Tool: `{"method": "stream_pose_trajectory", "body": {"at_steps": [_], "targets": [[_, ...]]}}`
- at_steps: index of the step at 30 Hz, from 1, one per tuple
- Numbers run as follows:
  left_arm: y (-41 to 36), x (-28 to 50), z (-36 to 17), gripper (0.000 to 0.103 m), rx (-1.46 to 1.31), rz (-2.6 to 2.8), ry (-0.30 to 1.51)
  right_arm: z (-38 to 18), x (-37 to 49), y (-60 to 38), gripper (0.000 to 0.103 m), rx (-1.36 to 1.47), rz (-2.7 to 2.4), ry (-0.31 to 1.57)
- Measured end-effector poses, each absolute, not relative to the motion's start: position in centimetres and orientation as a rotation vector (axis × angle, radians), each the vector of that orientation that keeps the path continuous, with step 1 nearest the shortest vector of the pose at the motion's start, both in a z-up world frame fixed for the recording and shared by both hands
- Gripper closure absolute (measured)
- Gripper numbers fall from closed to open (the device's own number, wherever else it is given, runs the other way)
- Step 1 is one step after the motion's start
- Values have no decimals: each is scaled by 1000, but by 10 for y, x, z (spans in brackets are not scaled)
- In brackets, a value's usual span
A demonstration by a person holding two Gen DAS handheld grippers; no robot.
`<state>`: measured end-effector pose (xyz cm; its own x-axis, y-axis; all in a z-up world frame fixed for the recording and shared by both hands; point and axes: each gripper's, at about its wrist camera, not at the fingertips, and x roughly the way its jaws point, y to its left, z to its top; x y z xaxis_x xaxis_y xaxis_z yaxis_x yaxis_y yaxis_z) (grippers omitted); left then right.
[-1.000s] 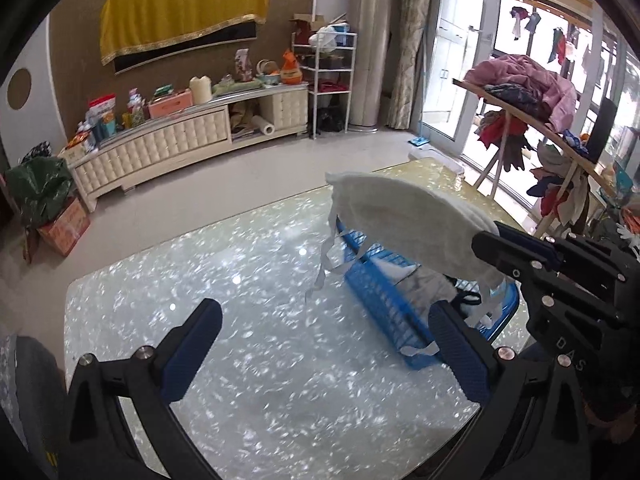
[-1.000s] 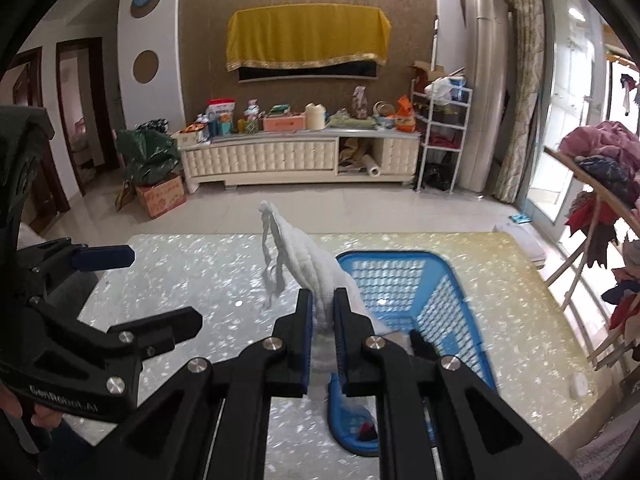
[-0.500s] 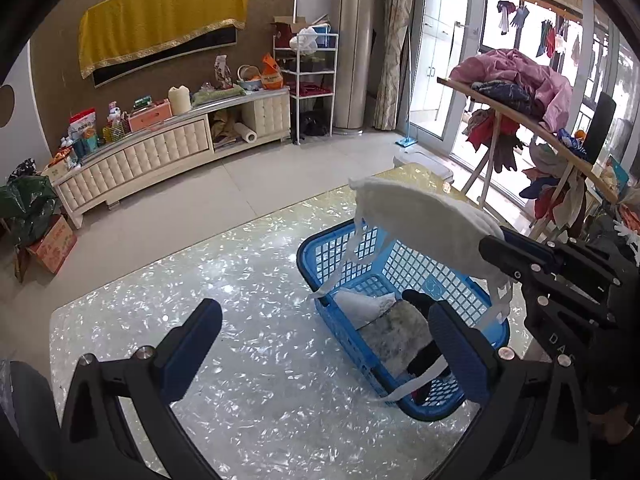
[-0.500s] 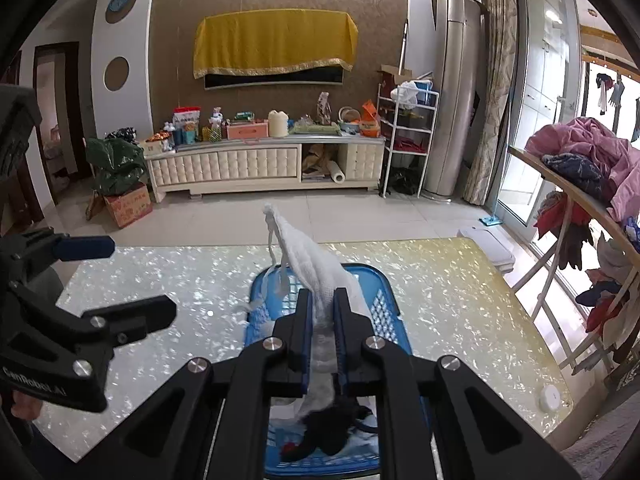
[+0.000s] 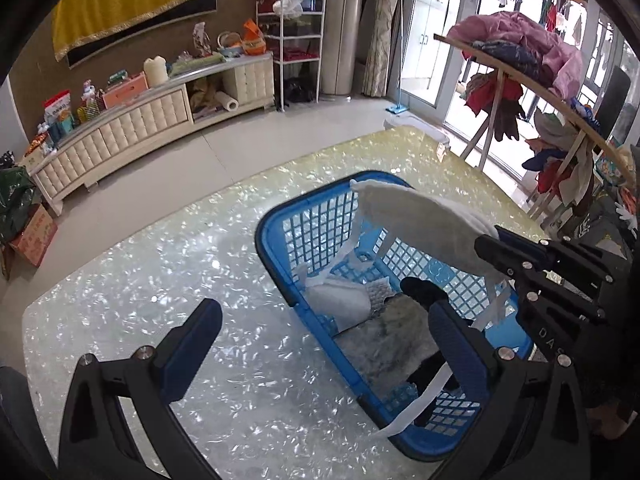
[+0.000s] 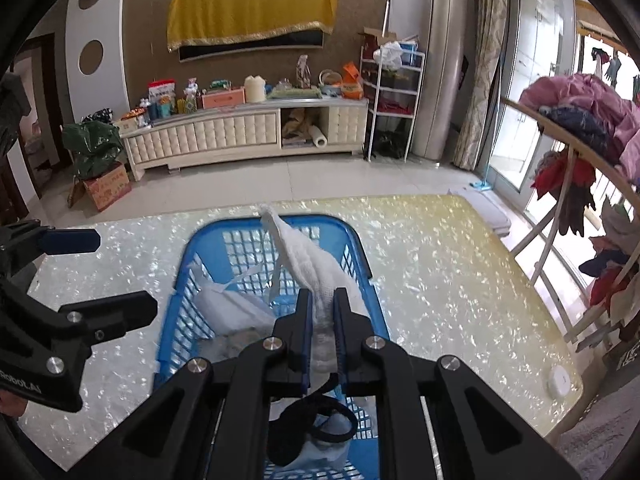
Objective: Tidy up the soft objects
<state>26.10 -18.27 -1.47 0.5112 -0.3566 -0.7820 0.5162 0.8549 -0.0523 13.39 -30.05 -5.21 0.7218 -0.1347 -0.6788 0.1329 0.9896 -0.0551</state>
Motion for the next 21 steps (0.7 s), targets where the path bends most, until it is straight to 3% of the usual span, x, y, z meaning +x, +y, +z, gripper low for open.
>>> {"method": "stream_pose_trajectory", "body": {"at_steps": [14, 16, 18, 20, 21], "targets": [[-195, 276, -49, 1, 226, -529, 972, -79, 149, -295, 89, 0, -99, 879], [-196, 276, -52, 1, 229, -530, 981, -77, 146, -295, 80, -1, -100, 878], [-197, 274, -53, 0, 235, -529, 984, -75, 144, -299, 50, 24, -88, 878], [-195, 274, -53, 0, 234, -528, 987, -71, 140, -301, 35, 48, -76, 871], [-194, 274, -53, 0, 229, -528, 988, -70, 139, -303, 34, 44, -86, 867]]}}
